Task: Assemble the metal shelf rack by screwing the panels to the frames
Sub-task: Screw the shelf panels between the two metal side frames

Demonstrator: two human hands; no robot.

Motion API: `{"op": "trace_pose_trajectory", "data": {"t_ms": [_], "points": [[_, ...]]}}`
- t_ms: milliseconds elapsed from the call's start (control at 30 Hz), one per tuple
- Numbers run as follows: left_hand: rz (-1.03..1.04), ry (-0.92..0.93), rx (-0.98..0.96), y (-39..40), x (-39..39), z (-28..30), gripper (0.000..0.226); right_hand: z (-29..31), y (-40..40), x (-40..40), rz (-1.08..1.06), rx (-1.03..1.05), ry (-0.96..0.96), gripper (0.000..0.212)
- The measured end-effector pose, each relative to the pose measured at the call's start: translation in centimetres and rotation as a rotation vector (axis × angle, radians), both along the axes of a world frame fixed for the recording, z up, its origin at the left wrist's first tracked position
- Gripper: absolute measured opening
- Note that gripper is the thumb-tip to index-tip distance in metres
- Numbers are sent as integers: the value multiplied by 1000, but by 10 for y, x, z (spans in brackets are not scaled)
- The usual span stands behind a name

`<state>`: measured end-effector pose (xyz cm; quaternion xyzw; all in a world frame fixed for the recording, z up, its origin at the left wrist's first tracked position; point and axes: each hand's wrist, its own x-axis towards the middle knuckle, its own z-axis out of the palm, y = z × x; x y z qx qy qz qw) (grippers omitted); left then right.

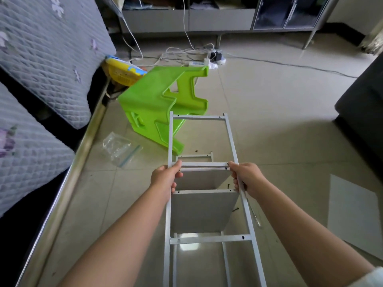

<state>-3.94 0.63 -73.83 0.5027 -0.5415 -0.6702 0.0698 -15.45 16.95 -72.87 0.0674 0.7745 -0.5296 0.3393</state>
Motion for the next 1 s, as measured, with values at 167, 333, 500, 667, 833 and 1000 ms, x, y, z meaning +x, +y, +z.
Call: {"op": "trace_pose_trajectory", "data": {"t_ms": [167,333,500,667,833,1000], "points": [[21,-44,22,0,-3,-5,18,-3,-3,-7,62,38,60,35],[-46,-76,36,3,-8,0,20,-7,4,-10,85,17,92,25],[-66,-114,65,1,-8,2,20,-13,7,-13,102,-17,108,24],[-63,-137,59,-1,-6,2,21,-13,5,-12,117,-37,103,24],[-70,-131,45,-2,-8,1,20,-11,4,-13,113,-47,101,23],[-49,-56,103,-2,-7,0,13,-12,6,-13,77,-78,35,23]]}}
